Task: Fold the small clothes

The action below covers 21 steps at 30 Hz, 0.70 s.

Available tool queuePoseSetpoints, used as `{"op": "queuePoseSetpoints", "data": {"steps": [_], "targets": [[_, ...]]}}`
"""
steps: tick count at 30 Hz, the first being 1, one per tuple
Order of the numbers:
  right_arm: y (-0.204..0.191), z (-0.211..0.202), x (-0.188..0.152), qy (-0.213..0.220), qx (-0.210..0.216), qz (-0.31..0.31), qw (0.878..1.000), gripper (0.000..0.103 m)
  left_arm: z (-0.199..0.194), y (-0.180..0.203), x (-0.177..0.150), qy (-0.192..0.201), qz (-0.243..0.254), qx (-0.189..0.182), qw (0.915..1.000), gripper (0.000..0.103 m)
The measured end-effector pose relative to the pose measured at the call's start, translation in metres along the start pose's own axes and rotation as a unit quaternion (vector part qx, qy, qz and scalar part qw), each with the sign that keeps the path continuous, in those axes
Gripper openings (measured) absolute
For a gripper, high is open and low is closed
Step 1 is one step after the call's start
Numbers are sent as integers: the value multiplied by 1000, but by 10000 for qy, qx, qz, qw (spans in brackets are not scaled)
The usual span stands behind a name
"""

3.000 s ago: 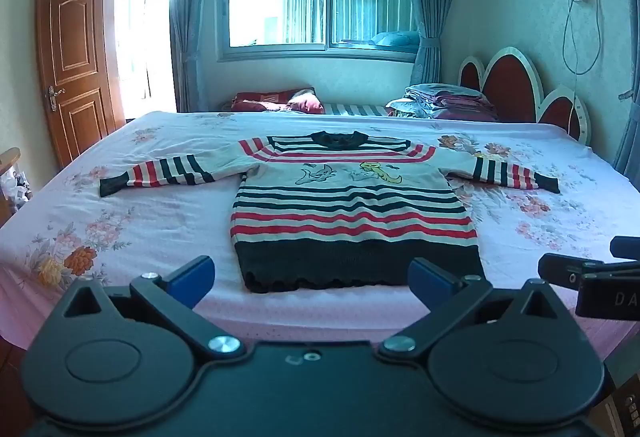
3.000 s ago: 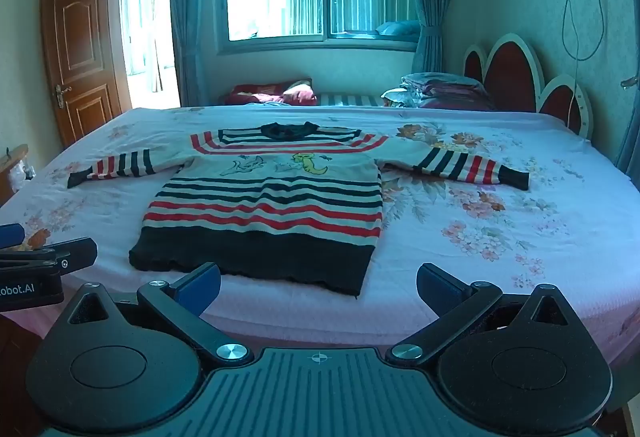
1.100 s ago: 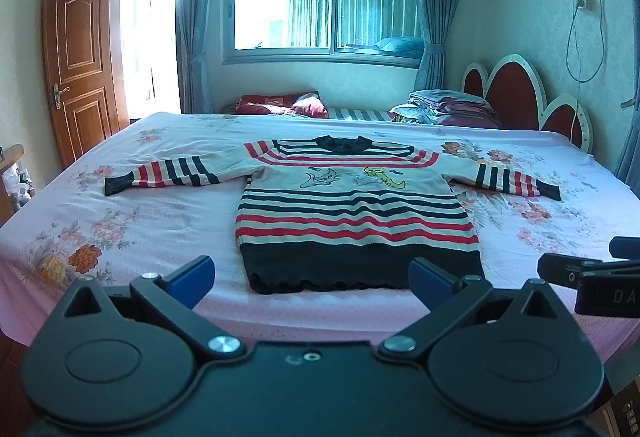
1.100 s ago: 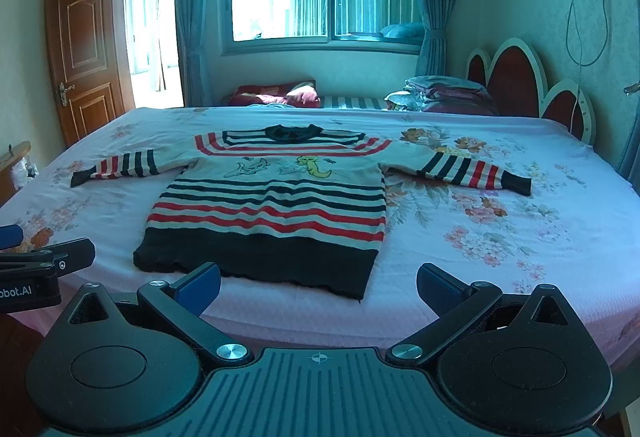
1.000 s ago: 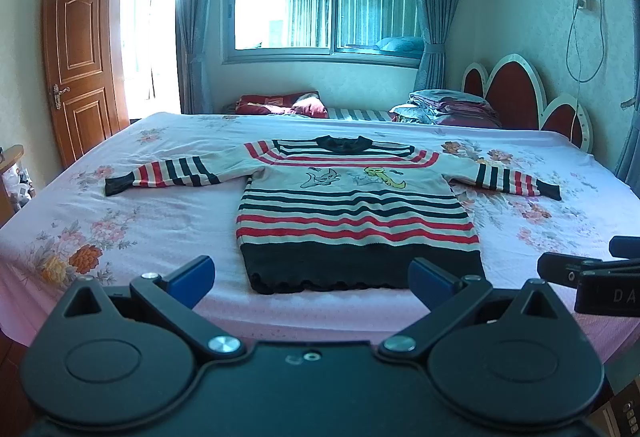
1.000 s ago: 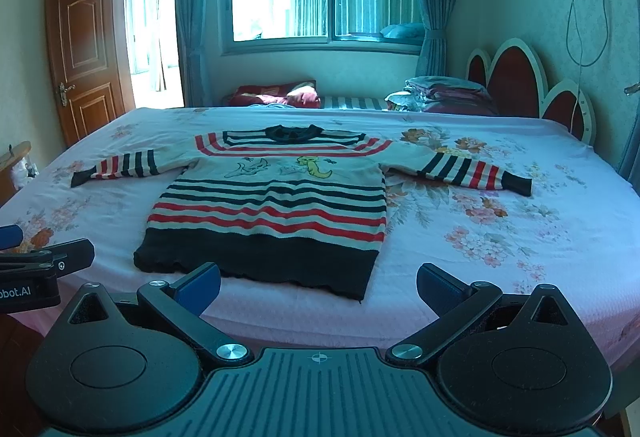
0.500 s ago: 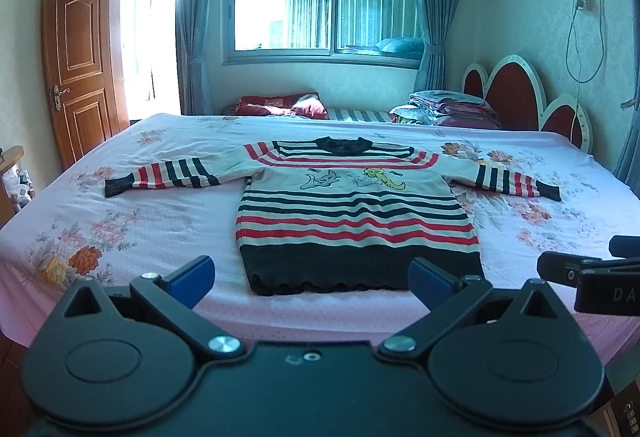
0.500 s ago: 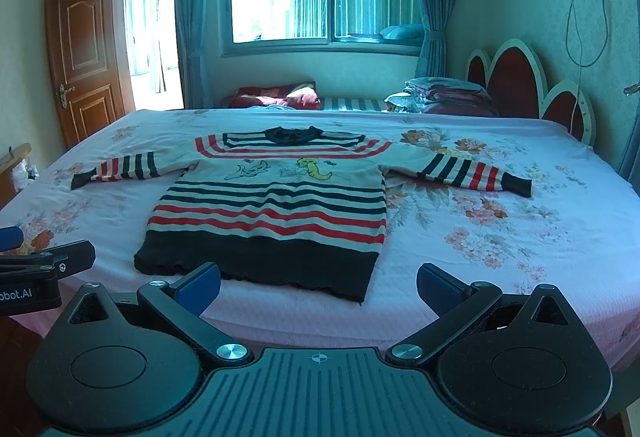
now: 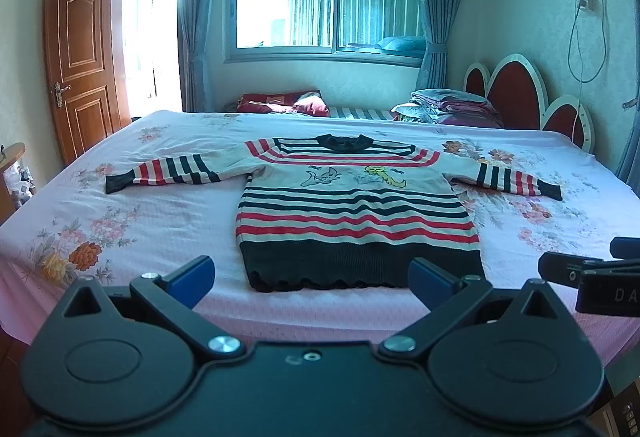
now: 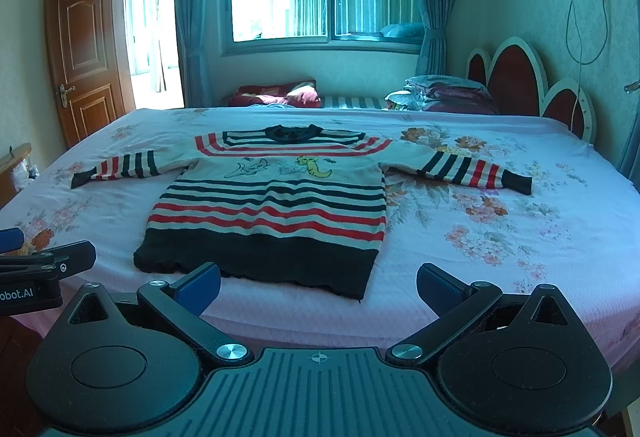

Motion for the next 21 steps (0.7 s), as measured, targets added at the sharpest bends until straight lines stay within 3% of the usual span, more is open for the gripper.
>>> {"op": "queuePoseSetpoints", "data": {"steps": [21], "targets": [[7, 18, 13, 89, 10, 90, 9999, 103, 14, -1, 11, 13, 35, 10, 10000, 103]]}}
Point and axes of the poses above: each gripper's, at about its wrist camera, not at the fingertips, and z roughly the way its jaws point, y to its right, x to its top, the point moved 1 cm from there along z, roughly the way its jaws point, and after that the axes turned 1 degree about x, right-handed, at the moved point
